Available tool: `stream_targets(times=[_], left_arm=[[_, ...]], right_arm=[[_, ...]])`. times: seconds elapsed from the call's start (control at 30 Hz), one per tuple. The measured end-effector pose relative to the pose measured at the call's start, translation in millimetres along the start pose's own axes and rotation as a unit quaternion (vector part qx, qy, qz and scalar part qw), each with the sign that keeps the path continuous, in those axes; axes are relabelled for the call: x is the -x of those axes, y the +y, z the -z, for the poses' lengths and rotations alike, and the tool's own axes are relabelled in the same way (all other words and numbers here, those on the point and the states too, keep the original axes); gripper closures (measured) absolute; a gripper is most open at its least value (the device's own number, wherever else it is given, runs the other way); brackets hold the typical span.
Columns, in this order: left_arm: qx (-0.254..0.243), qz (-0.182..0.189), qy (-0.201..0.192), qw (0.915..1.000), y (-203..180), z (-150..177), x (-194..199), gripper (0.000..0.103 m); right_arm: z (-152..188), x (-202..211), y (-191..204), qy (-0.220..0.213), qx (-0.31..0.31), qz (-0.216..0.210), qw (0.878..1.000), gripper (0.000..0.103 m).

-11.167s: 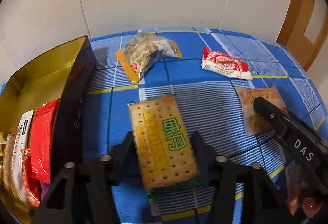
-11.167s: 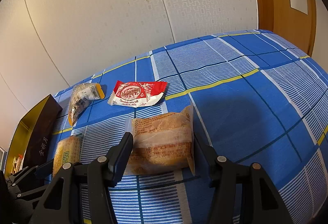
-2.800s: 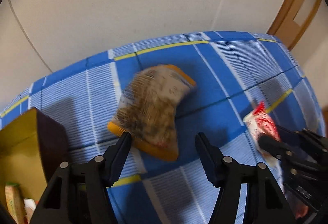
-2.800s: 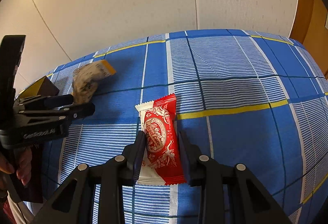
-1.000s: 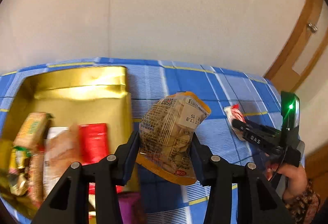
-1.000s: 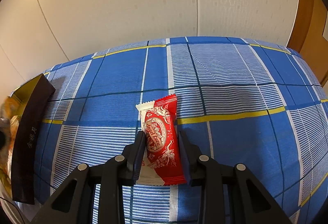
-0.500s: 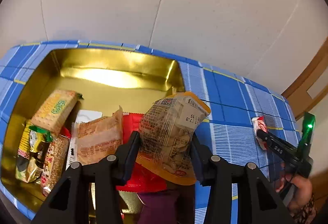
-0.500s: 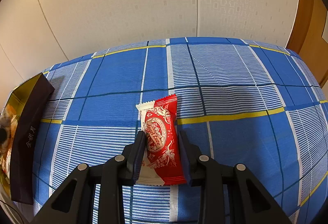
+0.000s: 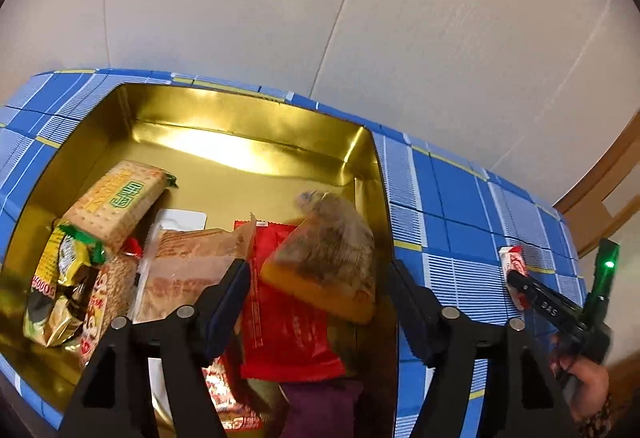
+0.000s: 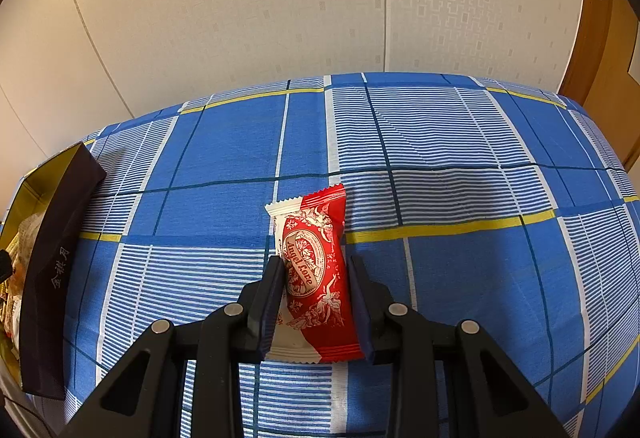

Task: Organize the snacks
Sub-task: 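Carry the peanut bag into the gold tray and release it with the left tool, then carry the red candy into the gold tray and open the right tool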

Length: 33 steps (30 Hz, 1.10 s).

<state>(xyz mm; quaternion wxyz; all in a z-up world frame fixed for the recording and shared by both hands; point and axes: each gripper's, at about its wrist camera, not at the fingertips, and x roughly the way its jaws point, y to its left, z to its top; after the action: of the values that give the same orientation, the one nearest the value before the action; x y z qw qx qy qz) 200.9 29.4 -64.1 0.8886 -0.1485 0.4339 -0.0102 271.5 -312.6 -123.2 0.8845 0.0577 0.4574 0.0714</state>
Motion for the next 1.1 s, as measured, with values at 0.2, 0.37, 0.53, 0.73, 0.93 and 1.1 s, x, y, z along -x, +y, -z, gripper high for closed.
stream_targets(times=[0.2, 0.37, 0.53, 0.73, 0.93, 1.1], left_arm=[[-0.006, -0.005, 0.026, 0.9996, -1.8, 0.8, -14.6, 0.082], [-0.025, -0.022, 0.047, 0.9983, -12.4, -2.1, -38.0, 0.087], [-0.019, -0.003, 0.047, 0.9987, -13.5, 4.2, -33.2, 0.077], [-0.038, -0.015, -0.004, 0.9992, -7.5, 12.4, 0.9, 0.036], [-0.084, -0.048, -0.041, 0.9944, -3.2, 25.8, 27.3, 0.017], [-0.093, -0.061, -0.030, 0.9933, 8.9, 39.9, 32.9, 0.016]], right_arm=[[-0.1, 0.6, 0.2, -0.001, 0.001, 0.001, 1.000, 0.070], [-0.4, 1.1, 0.0, -0.002, -0.001, 0.001, 1.000, 0.071], [-0.5, 1.7, -1.8, -0.005, -0.007, -0.003, 1.000, 0.072], [-0.1, 2.3, 0.8, -0.007, -0.011, -0.003, 1.000, 0.073], [3.5, 7.6, 9.0, -0.016, -0.011, -0.014, 1.000, 0.073], [10.0, 17.3, 24.2, -0.031, -0.006, -0.030, 0.999, 0.073]])
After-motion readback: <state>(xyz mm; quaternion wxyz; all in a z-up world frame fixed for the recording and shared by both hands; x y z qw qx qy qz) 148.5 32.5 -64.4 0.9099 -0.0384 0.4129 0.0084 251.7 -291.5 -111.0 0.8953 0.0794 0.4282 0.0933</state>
